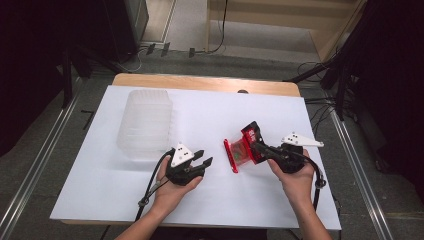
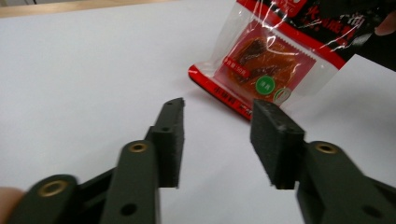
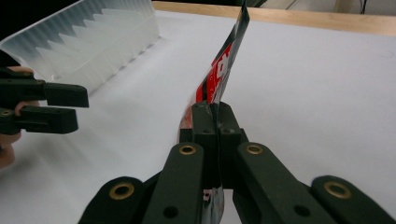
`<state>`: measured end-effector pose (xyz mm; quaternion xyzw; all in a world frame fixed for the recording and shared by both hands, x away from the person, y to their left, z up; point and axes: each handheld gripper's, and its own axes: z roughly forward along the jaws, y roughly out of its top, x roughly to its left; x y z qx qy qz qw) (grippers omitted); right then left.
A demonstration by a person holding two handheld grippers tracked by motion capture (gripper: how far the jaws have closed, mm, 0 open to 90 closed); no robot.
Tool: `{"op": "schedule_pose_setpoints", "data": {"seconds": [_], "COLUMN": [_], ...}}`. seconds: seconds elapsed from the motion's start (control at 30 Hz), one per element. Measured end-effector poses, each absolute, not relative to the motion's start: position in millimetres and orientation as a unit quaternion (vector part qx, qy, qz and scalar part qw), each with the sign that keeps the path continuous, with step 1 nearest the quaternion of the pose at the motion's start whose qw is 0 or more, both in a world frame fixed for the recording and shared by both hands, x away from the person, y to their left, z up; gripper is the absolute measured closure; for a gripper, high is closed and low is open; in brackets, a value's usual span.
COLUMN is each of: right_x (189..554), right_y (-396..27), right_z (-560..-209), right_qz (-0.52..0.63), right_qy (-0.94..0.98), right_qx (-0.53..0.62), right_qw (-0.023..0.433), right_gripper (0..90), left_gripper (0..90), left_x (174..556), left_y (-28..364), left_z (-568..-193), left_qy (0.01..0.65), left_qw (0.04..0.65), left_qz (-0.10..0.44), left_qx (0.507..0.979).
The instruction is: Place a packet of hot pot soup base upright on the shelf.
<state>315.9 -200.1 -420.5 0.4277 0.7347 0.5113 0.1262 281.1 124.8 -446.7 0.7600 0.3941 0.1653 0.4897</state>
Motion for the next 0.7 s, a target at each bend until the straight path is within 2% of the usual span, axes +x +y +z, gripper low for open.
{"op": "schedule_pose_setpoints", "data": {"seconds": [0.13,0.23,0.4,0.7], "right_x": [317,317,320,326], "right_y": [-198,-196,-191,-183], "right_z": [-417,-414,-409,-399], "right_qz": [0.508,0.508,0.5,0.499], "right_qy": [0.75,0.758,0.772,0.787], "right_qx": [0.4,0.38,0.351,0.319], "right_qw": [0.142,0.154,0.175,0.175], "right_gripper": [90.0,90.0,90.0,90.0], "left_gripper": [38.9,32.6,24.3,14.5], "left_x": [278,275,269,259], "left_y": [138,147,156,173], "left_z": [-449,-449,-446,-441], "left_qy": [0.414,0.417,0.421,0.433], "left_qw": [0.485,0.485,0.493,0.487], "left_qz": [0.167,0.174,0.176,0.202], "left_qx": [0.752,0.749,0.741,0.731]}}
